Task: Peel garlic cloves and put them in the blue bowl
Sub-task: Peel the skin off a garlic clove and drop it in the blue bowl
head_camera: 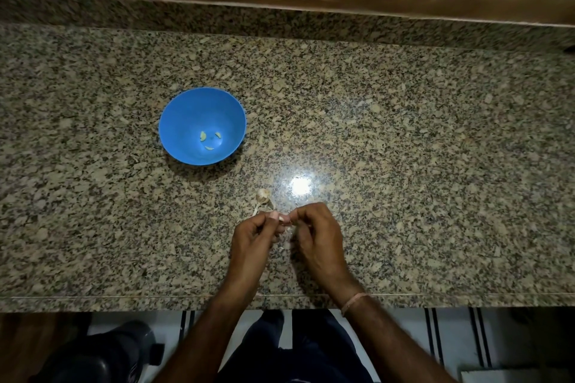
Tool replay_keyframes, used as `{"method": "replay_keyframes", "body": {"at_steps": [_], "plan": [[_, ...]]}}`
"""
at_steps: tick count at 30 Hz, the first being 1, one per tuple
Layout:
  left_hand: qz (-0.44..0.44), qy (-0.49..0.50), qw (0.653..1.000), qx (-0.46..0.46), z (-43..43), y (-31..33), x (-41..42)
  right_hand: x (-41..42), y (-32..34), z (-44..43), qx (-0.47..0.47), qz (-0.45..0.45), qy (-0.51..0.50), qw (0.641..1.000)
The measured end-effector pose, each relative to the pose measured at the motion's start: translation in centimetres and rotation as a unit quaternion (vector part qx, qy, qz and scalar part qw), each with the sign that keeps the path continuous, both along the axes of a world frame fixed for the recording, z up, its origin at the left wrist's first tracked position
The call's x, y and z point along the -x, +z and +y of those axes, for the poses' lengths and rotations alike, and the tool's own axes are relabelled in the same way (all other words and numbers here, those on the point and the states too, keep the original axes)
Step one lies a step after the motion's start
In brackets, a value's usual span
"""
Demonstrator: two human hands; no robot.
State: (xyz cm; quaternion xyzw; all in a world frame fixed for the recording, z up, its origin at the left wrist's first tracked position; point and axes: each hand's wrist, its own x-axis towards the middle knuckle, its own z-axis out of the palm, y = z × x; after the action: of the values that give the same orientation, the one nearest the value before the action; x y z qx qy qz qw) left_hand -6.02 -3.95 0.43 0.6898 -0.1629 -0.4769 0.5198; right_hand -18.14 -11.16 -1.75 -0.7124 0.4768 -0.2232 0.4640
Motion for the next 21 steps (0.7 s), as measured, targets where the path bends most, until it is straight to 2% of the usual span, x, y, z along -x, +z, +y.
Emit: {"method": "replay_keyframes", "body": {"at_steps": [3, 6, 9, 14, 18, 21], "plan": [[0.029, 0.026, 0.999, -0.015, -0.1, 0.1, 0.1, 0.2, 0.4, -0.1, 0.06, 0.015, 0.012, 0.998], [0.038, 0.036, 0.998, -0.022, -0.3, 0.3, 0.5, 0.0, 1.1, 0.1, 0.06, -0.023, 0.05, 0.997], [0.021, 0.025, 0.999, -0.022, -0.5, 0.9, 0.7, -0.4, 1.3, 0.2, 0.037, -0.055, 0.022, 0.998], [-0.077, 0.005, 0.996, -0.034, 0.1, -0.1, 0.1, -0.4, 1.2, 0.3, 0.06, -0.041, 0.024, 0.997], [-0.196, -0.03, 0.978, -0.058, 0.1, 0.0, 0.3, -0.6, 1.0, 0.7, 0.108, 0.02, 0.065, 0.992], [-0.204, -0.074, 0.974, -0.07, 0.4, 0.0, 0.5, -0.7, 1.0, 0.8, 0.091, 0.036, 0.096, 0.99]]}}
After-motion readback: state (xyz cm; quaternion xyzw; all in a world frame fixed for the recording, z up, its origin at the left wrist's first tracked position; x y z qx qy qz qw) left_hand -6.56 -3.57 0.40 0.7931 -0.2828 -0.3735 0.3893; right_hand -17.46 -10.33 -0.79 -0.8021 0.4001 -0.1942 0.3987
